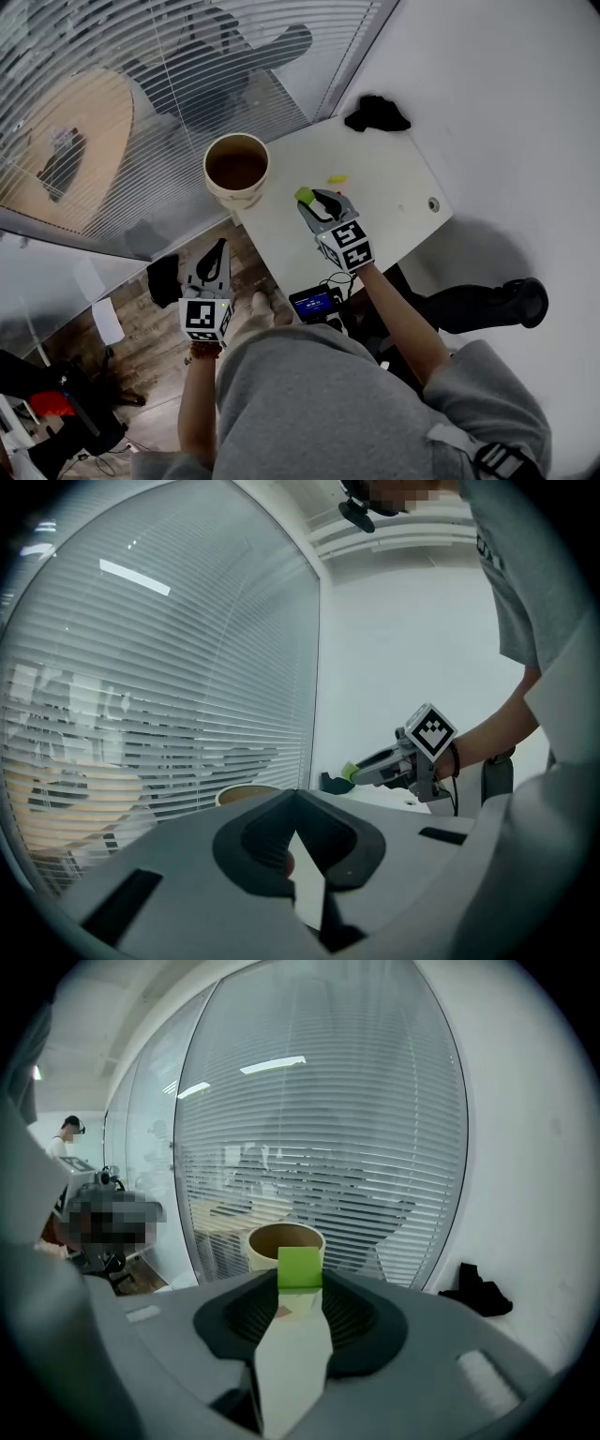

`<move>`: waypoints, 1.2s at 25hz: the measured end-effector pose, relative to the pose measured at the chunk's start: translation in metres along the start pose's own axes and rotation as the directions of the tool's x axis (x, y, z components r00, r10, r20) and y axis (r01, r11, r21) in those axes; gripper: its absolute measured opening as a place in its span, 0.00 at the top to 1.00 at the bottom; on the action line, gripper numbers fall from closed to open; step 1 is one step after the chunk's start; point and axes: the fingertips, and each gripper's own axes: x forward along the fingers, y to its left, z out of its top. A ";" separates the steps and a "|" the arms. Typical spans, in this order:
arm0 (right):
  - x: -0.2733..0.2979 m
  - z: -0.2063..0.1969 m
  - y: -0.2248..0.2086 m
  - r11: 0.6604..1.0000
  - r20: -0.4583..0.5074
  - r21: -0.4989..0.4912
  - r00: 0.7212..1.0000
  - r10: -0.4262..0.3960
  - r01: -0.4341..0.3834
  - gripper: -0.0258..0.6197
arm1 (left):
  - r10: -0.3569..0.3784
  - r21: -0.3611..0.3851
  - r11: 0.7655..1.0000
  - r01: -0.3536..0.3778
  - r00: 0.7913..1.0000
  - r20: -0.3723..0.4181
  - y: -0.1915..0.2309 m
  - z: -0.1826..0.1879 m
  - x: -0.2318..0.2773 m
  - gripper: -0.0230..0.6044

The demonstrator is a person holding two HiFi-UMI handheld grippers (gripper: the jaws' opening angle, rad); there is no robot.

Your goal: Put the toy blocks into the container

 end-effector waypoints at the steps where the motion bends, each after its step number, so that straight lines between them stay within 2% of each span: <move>1: 0.000 0.005 0.000 1.000 0.009 0.007 1.000 0.002 -0.002 0.72 | 0.002 -0.001 1.000 -0.002 1.000 0.001 0.000 0.000 -0.001 0.95; 15: 0.010 0.056 -0.002 0.999 0.091 -0.047 0.996 0.015 -0.010 0.72 | 0.019 -0.005 1.000 -0.019 1.000 0.006 0.005 0.001 -0.006 0.95; 30: 0.037 0.082 0.002 0.996 0.120 -0.075 0.992 0.046 -0.037 0.72 | 0.036 -0.015 0.999 -0.036 0.999 -0.001 0.010 -0.003 -0.007 0.95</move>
